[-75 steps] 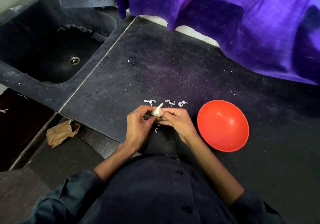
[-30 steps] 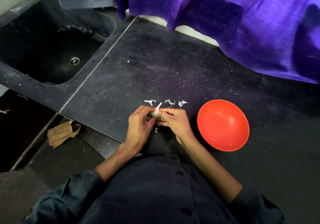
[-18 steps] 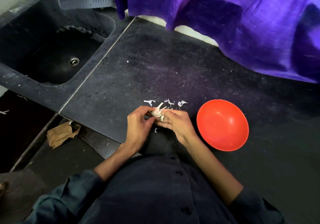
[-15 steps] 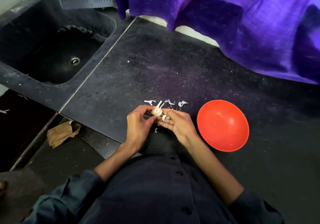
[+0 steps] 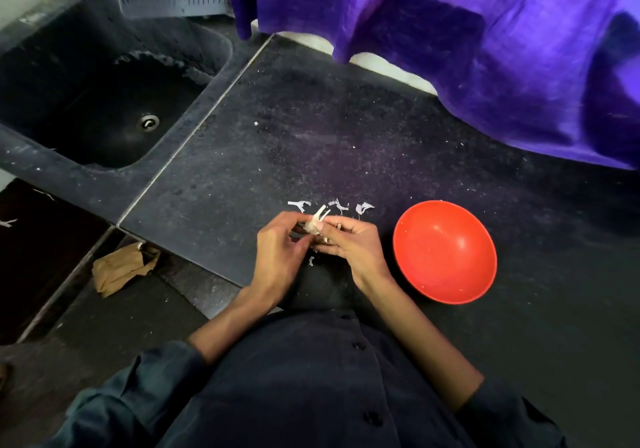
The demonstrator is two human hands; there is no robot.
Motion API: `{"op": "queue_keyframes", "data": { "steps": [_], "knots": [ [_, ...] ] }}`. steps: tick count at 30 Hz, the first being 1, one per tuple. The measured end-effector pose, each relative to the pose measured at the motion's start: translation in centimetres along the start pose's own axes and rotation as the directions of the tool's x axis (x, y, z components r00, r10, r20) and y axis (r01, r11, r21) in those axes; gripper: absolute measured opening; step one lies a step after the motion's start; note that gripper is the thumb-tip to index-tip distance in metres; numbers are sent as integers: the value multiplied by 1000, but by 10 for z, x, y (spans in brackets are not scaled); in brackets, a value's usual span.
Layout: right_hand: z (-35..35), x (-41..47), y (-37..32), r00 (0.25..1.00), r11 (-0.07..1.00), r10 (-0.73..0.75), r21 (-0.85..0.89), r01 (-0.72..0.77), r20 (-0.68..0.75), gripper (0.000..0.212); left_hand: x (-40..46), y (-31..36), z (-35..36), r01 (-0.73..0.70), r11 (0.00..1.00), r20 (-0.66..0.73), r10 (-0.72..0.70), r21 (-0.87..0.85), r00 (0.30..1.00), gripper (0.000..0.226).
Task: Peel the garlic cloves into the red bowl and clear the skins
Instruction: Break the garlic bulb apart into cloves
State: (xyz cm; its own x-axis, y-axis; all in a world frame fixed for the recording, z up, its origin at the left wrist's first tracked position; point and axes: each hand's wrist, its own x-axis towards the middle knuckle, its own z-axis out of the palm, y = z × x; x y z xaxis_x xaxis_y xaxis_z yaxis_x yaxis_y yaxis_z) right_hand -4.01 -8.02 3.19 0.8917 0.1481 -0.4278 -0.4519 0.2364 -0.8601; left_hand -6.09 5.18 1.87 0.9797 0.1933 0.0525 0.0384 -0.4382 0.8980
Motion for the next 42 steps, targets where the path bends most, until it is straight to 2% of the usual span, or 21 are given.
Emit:
{"op": "queue_keyframes", "data": {
  "steps": [3,7,10,13,17,23,31,35,39,42],
  "knots": [
    [0,0,1,999,998,29,58,-26,-45,9,2,1,1,32,998,-1,-32,-49,999,28],
    [-3,2,4,980,955,192,240,-176,-47,19,3,0,0,85,990,-1,-86,-111,996,27],
    [-4,4,4,963,907,269,342,-246,-22,11,2,1,-2,110,983,-11,-112,-146,994,28],
    [-4,5,5,959,894,284,371,-253,-28,9,2,3,-1,119,980,-16,-123,-159,992,28],
    [-12,10,5,971,915,224,360,-179,-86,2,2,1,-2,143,976,-26,-149,-166,988,27],
    [-26,16,6,985,993,32,118,-12,-171,7,2,-2,-2,173,971,-19,-178,-165,984,30],
    [-33,19,6,983,990,-30,-139,5,-180,3,2,-2,-1,183,973,-8,-186,-142,982,30],
    [-36,24,12,982,954,-46,-298,-10,-182,2,1,-1,-2,183,972,11,-184,-148,983,30],
    [-41,29,20,977,873,-52,-484,-56,-207,15,1,1,-2,185,971,25,-183,-149,983,30],
    [-40,28,18,979,809,-88,-586,-37,-184,11,1,-1,-2,184,972,31,-182,-147,983,30]
  ]
}}
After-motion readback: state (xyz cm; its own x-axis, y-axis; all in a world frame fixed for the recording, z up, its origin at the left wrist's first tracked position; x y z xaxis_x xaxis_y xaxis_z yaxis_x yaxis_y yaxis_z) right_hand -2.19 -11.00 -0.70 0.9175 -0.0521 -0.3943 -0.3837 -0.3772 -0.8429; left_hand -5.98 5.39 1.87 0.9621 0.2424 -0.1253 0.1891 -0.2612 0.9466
